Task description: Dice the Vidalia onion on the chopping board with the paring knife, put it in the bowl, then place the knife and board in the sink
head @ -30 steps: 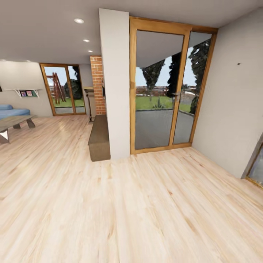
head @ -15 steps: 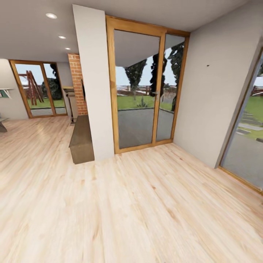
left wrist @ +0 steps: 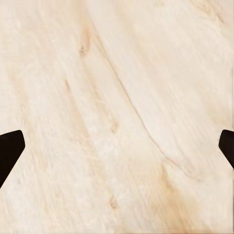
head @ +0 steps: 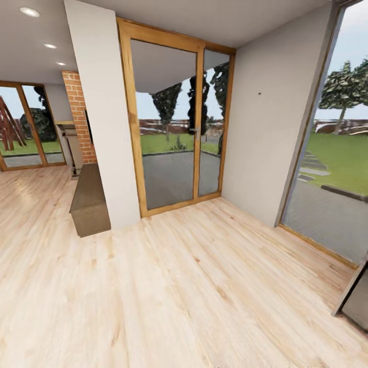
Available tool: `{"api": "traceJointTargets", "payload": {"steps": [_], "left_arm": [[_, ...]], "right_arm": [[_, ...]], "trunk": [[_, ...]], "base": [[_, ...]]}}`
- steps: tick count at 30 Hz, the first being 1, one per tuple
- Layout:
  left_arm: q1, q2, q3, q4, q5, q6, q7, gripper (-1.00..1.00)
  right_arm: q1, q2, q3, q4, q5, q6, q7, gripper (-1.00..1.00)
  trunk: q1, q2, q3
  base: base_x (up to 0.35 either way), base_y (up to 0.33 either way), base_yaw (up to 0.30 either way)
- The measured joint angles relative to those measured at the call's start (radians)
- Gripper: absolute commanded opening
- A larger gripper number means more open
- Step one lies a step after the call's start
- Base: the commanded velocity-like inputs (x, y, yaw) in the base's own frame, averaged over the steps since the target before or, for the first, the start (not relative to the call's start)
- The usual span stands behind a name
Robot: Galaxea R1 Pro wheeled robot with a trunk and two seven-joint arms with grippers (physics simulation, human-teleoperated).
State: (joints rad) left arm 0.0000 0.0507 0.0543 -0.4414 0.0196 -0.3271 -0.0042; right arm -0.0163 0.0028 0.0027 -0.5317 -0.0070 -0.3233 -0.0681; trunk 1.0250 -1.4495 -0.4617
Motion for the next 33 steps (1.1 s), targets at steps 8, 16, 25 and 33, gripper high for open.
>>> {"api": "traceJointTargets", "payload": {"steps": [8, 16, 25, 33], "left_arm": [[0.000, 0.000, 0.000, 0.000, 0.000, 0.000, 0.000, 1.00], [0.000, 0.000, 0.000, 0.000, 0.000, 0.000, 0.000, 1.00], [0.000, 0.000, 0.000, 0.000, 0.000, 0.001, 0.000, 1.00], [0.000, 0.000, 0.000, 0.000, 0.000, 0.001, 0.000, 1.00]], "right_arm": [[0.000, 0.000, 0.000, 0.000, 0.000, 0.001, 0.000, 1.00], [0.000, 0.000, 0.000, 0.000, 0.000, 0.000, 0.000, 1.00], [0.000, 0.000, 0.000, 0.000, 0.000, 0.000, 0.000, 1.00], [0.000, 0.000, 0.000, 0.000, 0.000, 0.000, 0.000, 1.00]], "trunk": [[0.000, 0.000, 0.000], [0.000, 0.000, 0.000], [0.000, 0.000, 0.000], [0.000, 0.000, 0.000]], "base": [[0.000, 0.000, -0.279], [0.000, 0.000, -0.279], [0.000, 0.000, -0.279], [0.000, 0.000, -0.279]]}}
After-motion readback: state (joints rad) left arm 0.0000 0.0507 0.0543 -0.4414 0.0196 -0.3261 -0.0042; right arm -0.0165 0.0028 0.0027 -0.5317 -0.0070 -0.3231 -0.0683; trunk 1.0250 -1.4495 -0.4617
